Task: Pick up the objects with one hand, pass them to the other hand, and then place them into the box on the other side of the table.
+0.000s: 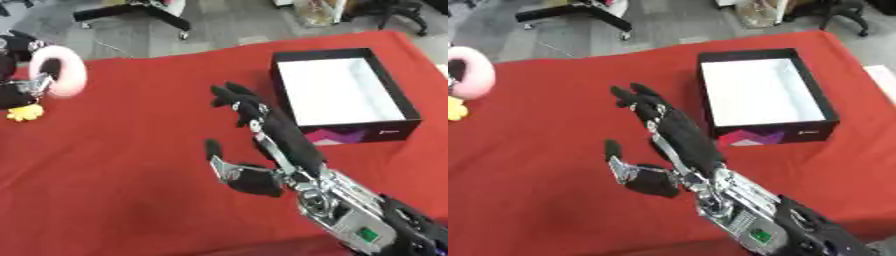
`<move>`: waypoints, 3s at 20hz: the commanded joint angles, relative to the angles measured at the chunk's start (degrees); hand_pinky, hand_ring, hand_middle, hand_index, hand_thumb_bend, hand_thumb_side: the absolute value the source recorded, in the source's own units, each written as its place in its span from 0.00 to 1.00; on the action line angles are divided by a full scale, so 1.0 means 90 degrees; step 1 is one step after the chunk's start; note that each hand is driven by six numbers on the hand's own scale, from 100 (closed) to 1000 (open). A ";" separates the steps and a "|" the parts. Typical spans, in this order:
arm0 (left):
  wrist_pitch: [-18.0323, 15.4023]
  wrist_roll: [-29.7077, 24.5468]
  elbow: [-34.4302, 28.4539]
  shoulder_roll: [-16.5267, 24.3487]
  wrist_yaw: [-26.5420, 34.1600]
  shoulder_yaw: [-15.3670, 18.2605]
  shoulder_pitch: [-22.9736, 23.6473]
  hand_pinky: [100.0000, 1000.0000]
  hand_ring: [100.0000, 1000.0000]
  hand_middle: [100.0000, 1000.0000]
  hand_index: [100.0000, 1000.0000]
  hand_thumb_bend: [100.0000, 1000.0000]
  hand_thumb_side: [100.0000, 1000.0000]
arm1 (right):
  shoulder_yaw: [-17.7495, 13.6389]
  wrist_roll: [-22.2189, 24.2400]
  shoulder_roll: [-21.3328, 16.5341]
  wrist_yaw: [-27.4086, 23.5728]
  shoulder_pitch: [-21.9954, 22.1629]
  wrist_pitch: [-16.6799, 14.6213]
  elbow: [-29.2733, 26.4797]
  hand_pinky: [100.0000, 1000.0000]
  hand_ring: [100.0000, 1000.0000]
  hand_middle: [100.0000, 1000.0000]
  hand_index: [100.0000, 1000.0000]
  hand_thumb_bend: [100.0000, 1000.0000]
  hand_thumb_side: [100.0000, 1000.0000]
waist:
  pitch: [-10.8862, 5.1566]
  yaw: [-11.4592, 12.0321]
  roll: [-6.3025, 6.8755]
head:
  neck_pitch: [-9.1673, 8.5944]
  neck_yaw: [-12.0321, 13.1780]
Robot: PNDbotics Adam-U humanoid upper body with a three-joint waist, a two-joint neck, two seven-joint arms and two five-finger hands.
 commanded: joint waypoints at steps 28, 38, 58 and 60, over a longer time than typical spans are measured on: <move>-0.0289 -0.1427 -0.0302 -0.0720 0.1889 -0.1767 -0.0552 0.51 0.30 0.21 0.32 0.00 0.33 | -0.0038 0.1291 -0.0574 -0.0743 -0.1190 -0.0679 -0.0135 0.56 1.00 0.72 1.00 0.00 0.31 | 0.0084 0.0389 -0.0024 | -0.0018 -0.0852; -0.0090 -0.1427 -0.0244 -0.0798 0.1992 -0.2161 -0.0630 0.51 0.31 0.21 0.32 0.00 0.31 | -0.0115 0.1241 -0.0563 -0.0515 -0.1259 -0.0641 -0.0135 0.44 1.00 0.65 0.98 0.00 0.22 | 0.0091 0.0384 -0.0025 | -0.0018 -0.0869; 0.0670 -0.1427 -0.0378 -0.0722 0.2481 -0.2464 -0.0684 0.53 0.33 0.22 0.32 0.00 0.31 | -0.0020 0.1067 -0.0520 0.0642 -0.1226 -0.0311 -0.0135 0.36 0.91 0.59 0.96 0.00 0.09 | 0.0098 0.0369 -0.0020 | -0.0018 -0.0982; 0.0775 -0.1427 -0.0443 -0.0693 0.2595 -0.2470 -0.0692 0.53 0.33 0.22 0.32 0.00 0.31 | -0.0029 0.1137 -0.0515 0.0814 -0.1219 -0.0329 -0.0135 0.36 0.90 0.60 0.96 0.00 0.08 | 0.0097 0.0366 -0.0020 | -0.0018 -0.0990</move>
